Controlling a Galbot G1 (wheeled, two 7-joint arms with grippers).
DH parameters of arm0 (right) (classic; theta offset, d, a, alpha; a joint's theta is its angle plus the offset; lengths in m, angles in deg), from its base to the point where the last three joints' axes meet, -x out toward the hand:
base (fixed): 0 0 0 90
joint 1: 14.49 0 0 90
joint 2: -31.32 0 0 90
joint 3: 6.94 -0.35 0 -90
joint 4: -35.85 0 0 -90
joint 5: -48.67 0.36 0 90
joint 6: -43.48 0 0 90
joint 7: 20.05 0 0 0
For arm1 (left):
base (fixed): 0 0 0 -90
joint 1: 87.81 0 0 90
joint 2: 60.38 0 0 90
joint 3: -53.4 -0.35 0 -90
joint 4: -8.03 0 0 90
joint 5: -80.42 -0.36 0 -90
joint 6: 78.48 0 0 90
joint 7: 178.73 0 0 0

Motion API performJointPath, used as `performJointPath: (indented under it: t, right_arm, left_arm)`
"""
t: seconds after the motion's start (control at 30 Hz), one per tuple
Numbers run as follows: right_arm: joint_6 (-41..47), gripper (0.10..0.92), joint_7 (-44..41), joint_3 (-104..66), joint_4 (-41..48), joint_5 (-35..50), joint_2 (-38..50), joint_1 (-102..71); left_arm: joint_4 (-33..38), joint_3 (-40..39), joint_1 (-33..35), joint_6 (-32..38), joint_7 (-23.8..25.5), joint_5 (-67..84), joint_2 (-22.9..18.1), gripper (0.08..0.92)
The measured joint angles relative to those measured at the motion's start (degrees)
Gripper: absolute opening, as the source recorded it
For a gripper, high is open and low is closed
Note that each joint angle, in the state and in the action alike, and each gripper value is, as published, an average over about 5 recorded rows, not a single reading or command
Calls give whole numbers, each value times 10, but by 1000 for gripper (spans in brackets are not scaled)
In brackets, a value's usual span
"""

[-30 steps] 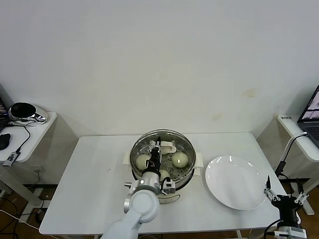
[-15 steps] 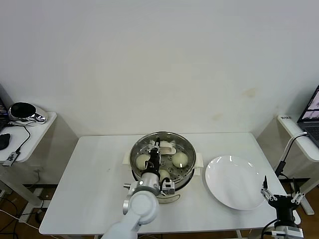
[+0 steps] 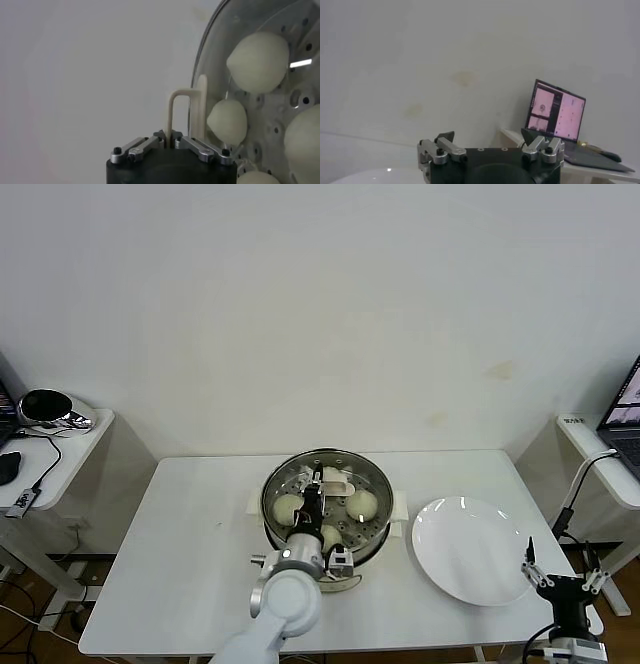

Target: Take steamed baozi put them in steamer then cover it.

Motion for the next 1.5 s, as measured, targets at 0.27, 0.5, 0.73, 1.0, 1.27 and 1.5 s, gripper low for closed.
performJointPath:
  t: [0.27, 0.5, 0.73, 1.0, 1.27, 1.5]
  right_arm:
    - [0, 823, 0, 1, 3, 0, 1, 1]
    - [-1, 823, 0, 4, 5, -1, 1, 1]
    - [-3, 823, -1, 5, 6, 0, 6, -1]
    - [-9, 823, -6, 24, 6, 4, 18, -12]
    - [-5, 823, -19, 60, -1, 28, 45, -43]
    - [-9, 823, -40, 97, -2, 39, 60, -74]
  left_arm:
    - [9, 6, 11, 7, -3, 3, -3, 238]
    - [52, 11, 37, 9, -10, 22, 11, 446]
    - [147, 44, 114, 28, -50, 105, 53, 645]
    - [219, 181, 260, 127, -165, 367, 91, 816]
    - [231, 300, 395, 225, -220, 669, 107, 823]
    - [212, 337, 464, 287, -229, 847, 102, 823]
